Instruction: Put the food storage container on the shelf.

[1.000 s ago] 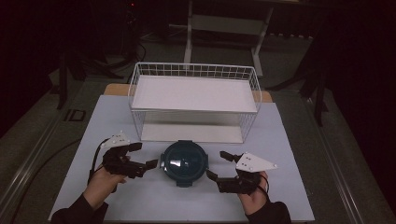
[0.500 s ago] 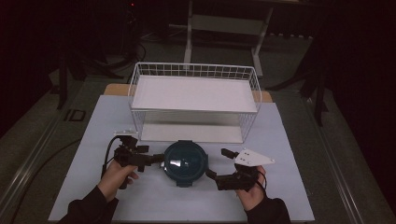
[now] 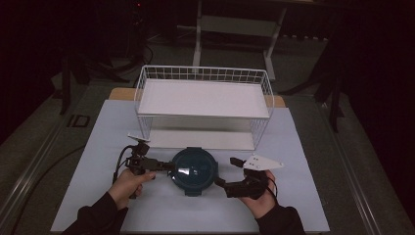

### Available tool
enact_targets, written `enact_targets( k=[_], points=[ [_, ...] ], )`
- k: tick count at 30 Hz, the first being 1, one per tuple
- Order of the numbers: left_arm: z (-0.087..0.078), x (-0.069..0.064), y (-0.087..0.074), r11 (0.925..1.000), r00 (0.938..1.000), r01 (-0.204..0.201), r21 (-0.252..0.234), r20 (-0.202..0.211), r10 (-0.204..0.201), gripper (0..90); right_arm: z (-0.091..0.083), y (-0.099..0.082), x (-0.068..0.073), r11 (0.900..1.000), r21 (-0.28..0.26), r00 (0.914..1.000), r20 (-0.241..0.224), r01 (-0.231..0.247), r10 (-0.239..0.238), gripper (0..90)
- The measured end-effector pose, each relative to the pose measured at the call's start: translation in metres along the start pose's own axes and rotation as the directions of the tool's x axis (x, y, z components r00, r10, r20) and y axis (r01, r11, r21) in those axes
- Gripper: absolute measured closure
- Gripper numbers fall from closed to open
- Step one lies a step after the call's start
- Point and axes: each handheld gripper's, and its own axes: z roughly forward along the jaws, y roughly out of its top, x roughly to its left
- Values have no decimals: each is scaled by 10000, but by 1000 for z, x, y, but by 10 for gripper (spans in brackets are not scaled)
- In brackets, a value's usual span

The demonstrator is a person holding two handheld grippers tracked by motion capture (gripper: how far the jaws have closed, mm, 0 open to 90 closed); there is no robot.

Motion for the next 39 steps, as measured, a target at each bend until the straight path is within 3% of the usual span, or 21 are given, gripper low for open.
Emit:
enact_targets(
  k=[3,4,6,9,14,20,23,24,25,26,27,28,30,31,32,33,34,35,36,37,39],
  points=[
    [1,2,0,9998,9997,196,76,171,-198,348,1,0,-1,9999,127,9999,-77,-69,70,131],
    [2,4,0,9991,9985,386,187,394,-393,420,2,-1,-3,9996,195,9997,-135,-201,204,135],
    [2,5,0,9983,9965,539,206,629,-551,473,2,-1,-4,9994,217,9996,-81,-265,267,135],
    [2,6,0,9976,9949,644,249,760,-661,516,2,-1,-4,9994,215,9997,0,-254,254,136],
    [6,12,2,9917,9835,1120,627,1358,-1196,514,2,0,-4,9986,311,9991,-13,-428,429,139],
    [5,13,1,9941,9853,834,691,1439,-926,527,7,-3,-9,9904,803,9935,-118,-1122,1135,143],
    [4,11,0,9957,9872,710,594,1388,-786,528,11,-6,-16,9751,1136,9800,-351,-1906,1957,147],
    [4,11,0,9957,9872,710,594,1388,-786,529,11,-6,-16,9751,1136,9800,-351,-1906,1957,147],
    [4,10,-1,9966,9882,594,568,1379,-668,530,15,-9,-22,9533,1404,9582,-657,-2673,2783,167],
    [4,10,-1,9966,9882,594,568,1379,-668,530,15,-9,-22,9533,1404,9582,-657,-2673,2783,167],
    [3,8,-2,9977,9896,422,522,1351,-489,530,19,-11,-29,9283,1612,9305,-977,-3351,3529,210],
    [3,7,-3,9980,9902,373,511,1328,-439,531,20,-12,-32,9146,1675,9147,-1118,-3680,3884,219],
    [2,4,-4,9989,9917,133,456,1268,-190,534,23,-14,-36,8891,1856,8835,-1437,-4184,4458,253],
    [1,3,-4,9991,9919,82,426,1265,-136,536,24,-15,-38,8789,1919,8729,-1459,-4368,4656,268],
    [1,3,-4,9991,9919,82,426,1265,-136,539,24,-15,-38,8789,1919,8729,-1459,-4368,4656,268],
    [1,1,-6,9993,9918,-116,369,1272,68,541,26,-17,-40,8600,2071,8508,-1613,-4664,5002,306],
    [1,1,-6,9993,9918,-116,369,1272,68,543,26,-17,-40,8600,2071,8508,-1613,-4664,5002,306],
    [0,-1,-7,9992,9917,-230,324,1272,187,547,29,-20,-43,8403,2250,8313,-1628,-4932,5315,367],
    [0,-1,-7,9992,9917,-230,324,1272,187,547,29,-20,-43,8403,2250,8313,-1628,-4932,5315,367],
    [-1,-2,-8,9989,9911,-381,281,1286,342,550,30,-22,-45,8309,2396,8255,-1534,-5021,5431,414],
    [-2,-4,-9,9980,9906,-568,259,1261,531,552,31,-24,-47,8249,2487,8230,-1434,-5076,5496,415]
  ],
)
